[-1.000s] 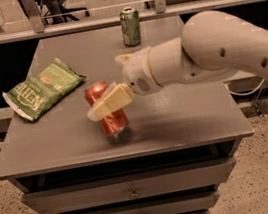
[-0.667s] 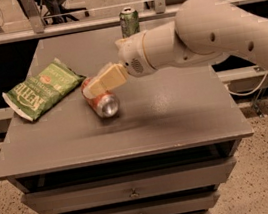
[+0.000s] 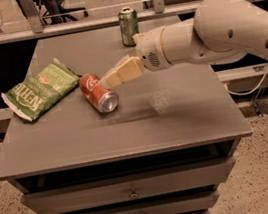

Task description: Knock coke can over

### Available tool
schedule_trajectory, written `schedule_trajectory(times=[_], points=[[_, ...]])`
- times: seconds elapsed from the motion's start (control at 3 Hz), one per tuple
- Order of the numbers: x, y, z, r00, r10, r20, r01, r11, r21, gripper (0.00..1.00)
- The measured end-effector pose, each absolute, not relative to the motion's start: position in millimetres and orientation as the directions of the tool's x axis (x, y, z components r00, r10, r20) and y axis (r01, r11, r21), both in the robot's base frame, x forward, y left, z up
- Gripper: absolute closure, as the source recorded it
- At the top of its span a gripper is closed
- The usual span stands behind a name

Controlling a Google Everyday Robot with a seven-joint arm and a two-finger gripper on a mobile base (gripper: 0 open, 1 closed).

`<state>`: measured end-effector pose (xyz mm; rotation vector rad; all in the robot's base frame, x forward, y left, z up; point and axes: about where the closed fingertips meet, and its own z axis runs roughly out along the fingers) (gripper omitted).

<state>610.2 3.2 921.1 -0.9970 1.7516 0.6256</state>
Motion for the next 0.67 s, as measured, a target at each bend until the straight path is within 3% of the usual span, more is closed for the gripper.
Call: schedule_trajectory(times=[0.67], points=[[584.8, -92.1, 936.7, -0.077, -0.43, -0.9, -0.865, 0.477, -0.154, 0.0]])
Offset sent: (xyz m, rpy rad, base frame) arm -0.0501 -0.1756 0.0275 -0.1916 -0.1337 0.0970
